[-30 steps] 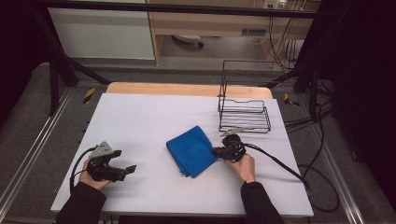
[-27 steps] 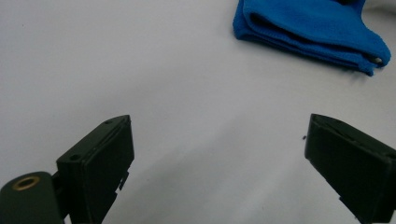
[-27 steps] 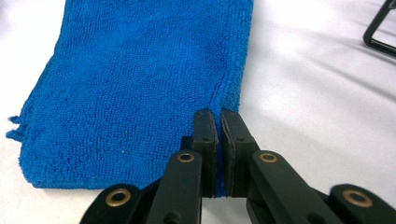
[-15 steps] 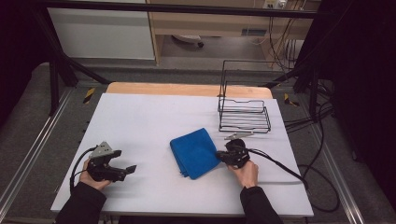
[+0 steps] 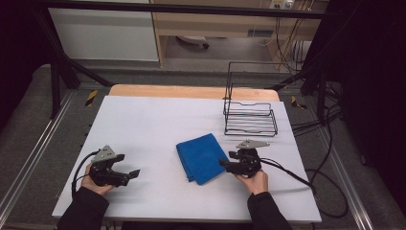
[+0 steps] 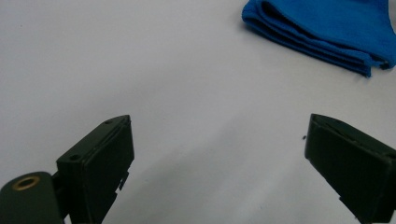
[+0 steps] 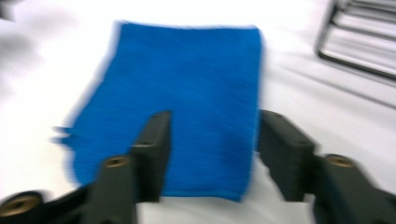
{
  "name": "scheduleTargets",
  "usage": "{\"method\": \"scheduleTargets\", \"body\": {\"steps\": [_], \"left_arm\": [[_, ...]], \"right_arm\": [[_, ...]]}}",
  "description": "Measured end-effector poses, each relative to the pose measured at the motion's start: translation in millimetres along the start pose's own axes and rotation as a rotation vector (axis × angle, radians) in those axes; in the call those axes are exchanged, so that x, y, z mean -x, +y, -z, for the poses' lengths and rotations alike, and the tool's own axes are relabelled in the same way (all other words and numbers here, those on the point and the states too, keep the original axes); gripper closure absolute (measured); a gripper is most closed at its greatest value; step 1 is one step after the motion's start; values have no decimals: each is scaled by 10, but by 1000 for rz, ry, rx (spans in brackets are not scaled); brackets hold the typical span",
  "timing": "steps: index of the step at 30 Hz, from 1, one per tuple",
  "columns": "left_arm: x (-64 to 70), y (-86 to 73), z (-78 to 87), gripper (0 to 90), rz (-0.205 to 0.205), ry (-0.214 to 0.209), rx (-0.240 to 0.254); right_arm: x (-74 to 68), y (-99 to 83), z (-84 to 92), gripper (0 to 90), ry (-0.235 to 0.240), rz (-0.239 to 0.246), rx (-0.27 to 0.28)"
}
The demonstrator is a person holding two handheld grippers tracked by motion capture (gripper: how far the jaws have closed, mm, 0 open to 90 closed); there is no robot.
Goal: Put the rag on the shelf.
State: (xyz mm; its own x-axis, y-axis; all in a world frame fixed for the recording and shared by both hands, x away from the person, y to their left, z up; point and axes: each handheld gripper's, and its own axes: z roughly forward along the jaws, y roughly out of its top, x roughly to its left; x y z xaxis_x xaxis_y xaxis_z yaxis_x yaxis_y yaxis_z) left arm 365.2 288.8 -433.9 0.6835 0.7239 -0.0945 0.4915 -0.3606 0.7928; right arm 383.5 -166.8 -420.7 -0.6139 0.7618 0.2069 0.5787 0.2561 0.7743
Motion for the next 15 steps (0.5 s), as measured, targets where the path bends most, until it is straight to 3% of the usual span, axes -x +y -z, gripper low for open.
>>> {"method": "scheduleTargets", "body": {"steps": [4, 7, 8, 10, 11, 15], "left_arm": [[5, 2, -1, 80, -2, -1, -1], [6, 2, -2, 81, -2, -1, -3], [6, 1, 0, 81, -1, -1, -2], [6, 1, 1, 81, -1, -2, -1], [7, 1, 2, 81, -2, -2, -1], [6, 1, 5, 82, -5, -4, -1]], "right_arm": [[-220, -21, 20, 410, 74, 94, -4], [-346, -23, -31, 441, 98, 131, -36], [-460, -37, -107, 491, 133, 158, -63], [-512, -50, -150, 520, 147, 161, -78], [-590, -81, -238, 587, 171, 178, -103], [-668, -117, -346, 627, 180, 203, -140]]}}
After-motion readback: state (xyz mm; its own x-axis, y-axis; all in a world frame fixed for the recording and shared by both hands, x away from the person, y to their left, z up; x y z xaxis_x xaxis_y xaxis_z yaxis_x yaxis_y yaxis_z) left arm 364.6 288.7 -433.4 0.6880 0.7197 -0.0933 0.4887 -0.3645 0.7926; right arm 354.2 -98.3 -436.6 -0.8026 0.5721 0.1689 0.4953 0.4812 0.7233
